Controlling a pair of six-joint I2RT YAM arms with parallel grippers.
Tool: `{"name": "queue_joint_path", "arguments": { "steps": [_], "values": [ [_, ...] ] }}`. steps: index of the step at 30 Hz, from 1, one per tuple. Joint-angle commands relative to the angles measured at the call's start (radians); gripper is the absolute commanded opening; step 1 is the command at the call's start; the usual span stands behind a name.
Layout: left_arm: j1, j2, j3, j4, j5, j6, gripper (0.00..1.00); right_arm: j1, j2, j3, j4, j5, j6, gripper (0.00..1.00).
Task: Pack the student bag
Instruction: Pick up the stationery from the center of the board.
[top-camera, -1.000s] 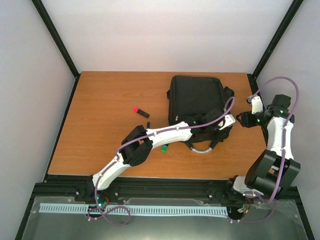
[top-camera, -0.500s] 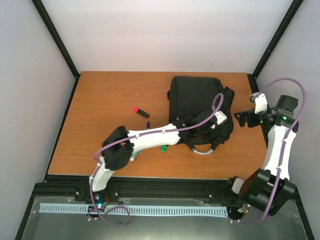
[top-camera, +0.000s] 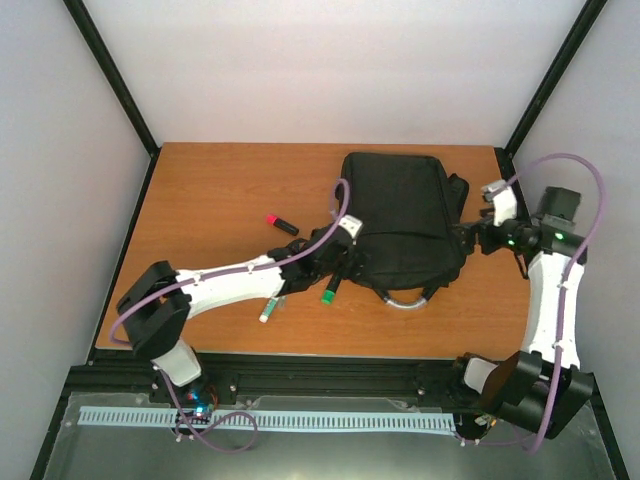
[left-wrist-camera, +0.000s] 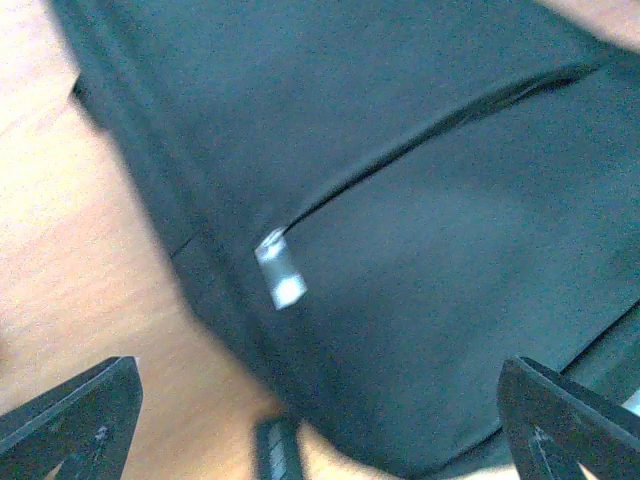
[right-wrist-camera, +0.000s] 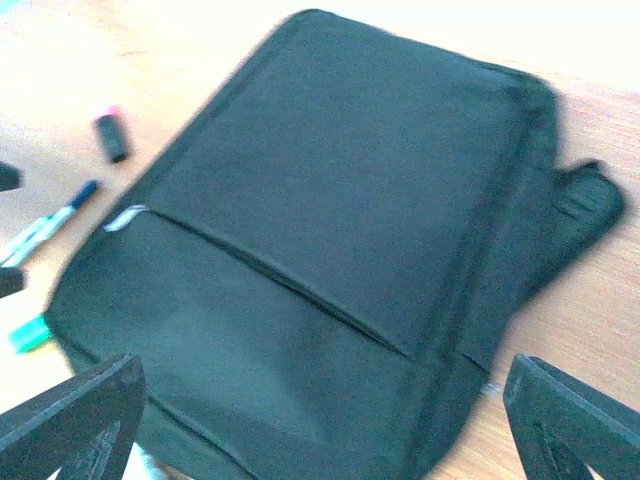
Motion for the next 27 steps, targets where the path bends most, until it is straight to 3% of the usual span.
{"name": "queue_joint_path", "arguments": {
  "steps": [1, 8, 12, 13, 16, 18, 23, 27],
  "values": [
    [0.054, -0.153, -0.13, 0.04, -0.007, -0.078, 1.0, 0.2, 0.0, 0.018, -0.005, 0.034, 0.004, 1.0],
    [0.097, -0.427, -0.267, -0.081, -0.102, -0.125, 1.0, 0.574, -0.012, 0.043, 0.175, 0.289, 0.112, 1.0],
    [0.099, -0.533, -0.254, -0.235, -0.22, -0.13, 1.0, 0.62, 0.049, 0.074, 0.196, 0.235, 0.071, 1.0],
    [0.1, -0.549, -0.247, -0.293, -0.278, -0.168, 1.0, 0.62, 0.066, 0.064, 0.202, 0.185, 0.056, 1.0],
    [0.1, -0.533, -0.184, -0.582, -0.534, -0.476, 1.0, 0.62, 0.134, 0.025, 0.224, 0.094, 0.165, 1.0],
    [0.103, -0.498, -0.142, -0.705, -0.594, -0.453, 1.0, 0.62, 0.198, 0.042, 0.171, 0.089, 0.206, 1.0],
    [0.102, -0.519, -0.174, -0.643, -0.529, -0.263, 1.0, 0.618, 0.184, -0.042, 0.222, 0.132, 0.174, 1.0],
    [0.102, -0.51, -0.187, -0.578, -0.325, -0.182, 1.0, 0.618, 0.13, -0.107, 0.276, 0.136, 0.187, 1.0]
  ]
}}
